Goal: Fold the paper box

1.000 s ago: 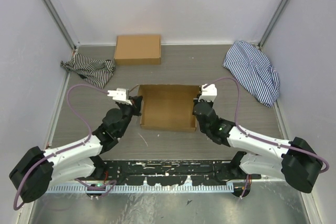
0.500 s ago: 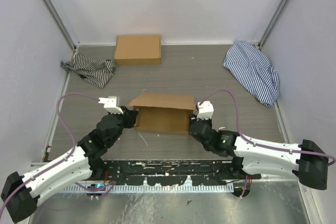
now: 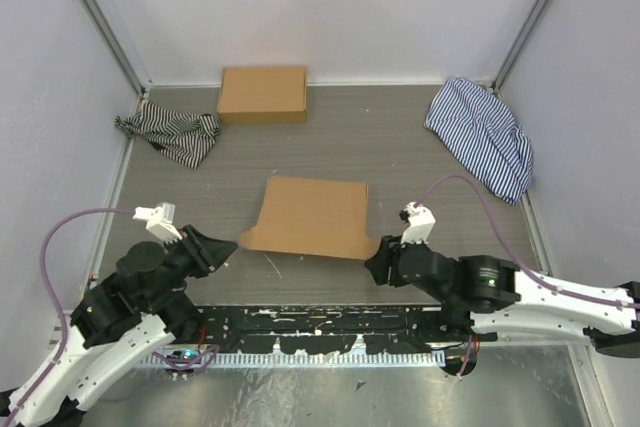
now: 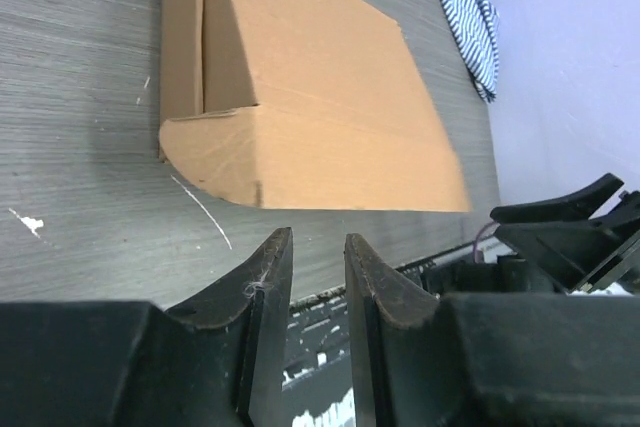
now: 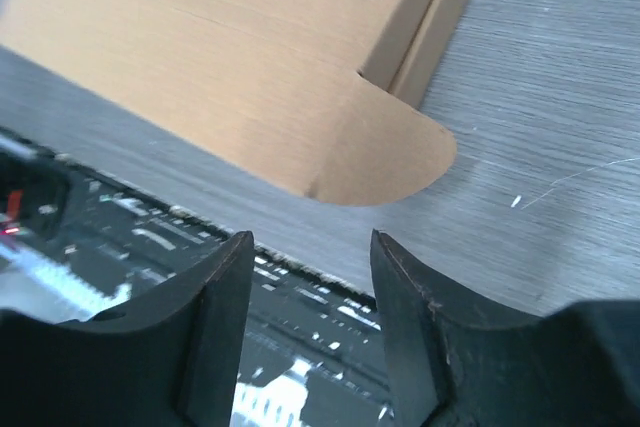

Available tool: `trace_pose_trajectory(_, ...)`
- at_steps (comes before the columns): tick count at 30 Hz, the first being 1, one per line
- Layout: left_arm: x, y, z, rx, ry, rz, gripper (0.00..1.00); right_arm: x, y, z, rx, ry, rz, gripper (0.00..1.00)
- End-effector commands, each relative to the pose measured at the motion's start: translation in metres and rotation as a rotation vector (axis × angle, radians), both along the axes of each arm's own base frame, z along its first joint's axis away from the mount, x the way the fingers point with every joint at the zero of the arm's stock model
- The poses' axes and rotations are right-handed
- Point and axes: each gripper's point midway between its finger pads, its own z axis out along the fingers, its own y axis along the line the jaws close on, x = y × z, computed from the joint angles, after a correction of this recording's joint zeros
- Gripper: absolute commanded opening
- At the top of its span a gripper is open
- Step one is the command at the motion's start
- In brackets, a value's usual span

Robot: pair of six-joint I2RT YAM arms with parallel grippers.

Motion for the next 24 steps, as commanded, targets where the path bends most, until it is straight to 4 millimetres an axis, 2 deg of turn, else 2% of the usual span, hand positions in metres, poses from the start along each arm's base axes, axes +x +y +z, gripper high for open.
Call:
trace_pose_trajectory(1,-0.019,0.012,0.012,0.012,0.009,-0.039,0.34,-0.007,-0.007,0.063,0.214,-0.029,0.019,0.53)
trace_pose_trajectory(4,-0.003,0.001,0.029,0.074,-0.053,-0.059,0.37,0.005,-0.021,0.102,0.31,-0.108,-0.052,0.46)
trace_pose_trajectory(6,0.012,-0.014,0.029,0.163,-0.031,-0.085,0.38,0.015,-0.024,0.12,0.295,-0.165,-0.094,0.35)
trace_pose_trajectory(9,0.038,-0.043,0.021,0.336,0.062,-0.145,0.39,0.035,-0.018,0.12,0.121,-0.234,-0.154,0.25)
trace_pose_trajectory(12,0.064,-0.067,-0.001,0.509,0.161,-0.194,0.38,0.061,-0.012,0.106,-0.11,-0.272,-0.263,0.18)
trace_pose_trajectory(14,0.082,-0.074,-0.013,0.572,0.187,-0.193,0.37,0.084,-0.003,0.094,-0.218,-0.227,-0.279,0.12)
trace_pose_trajectory(16,0.096,-0.077,-0.025,0.597,0.21,-0.188,0.36,0.11,0.013,0.072,-0.217,-0.125,-0.204,0.09)
trace_pose_trajectory(19,0.108,-0.076,-0.041,0.568,0.257,-0.186,0.36,0.142,0.025,0.036,-0.126,0.004,-0.122,0.05)
trace_pose_trajectory(21,0.111,-0.073,-0.052,0.56,0.287,-0.187,0.35,0.148,0.035,0.008,-0.127,0.089,-0.073,0.03)
trace_pose_trajectory(24,0.108,-0.068,-0.085,0.606,0.372,-0.206,0.35,0.141,0.051,-0.033,-0.153,0.201,0.014,0.03)
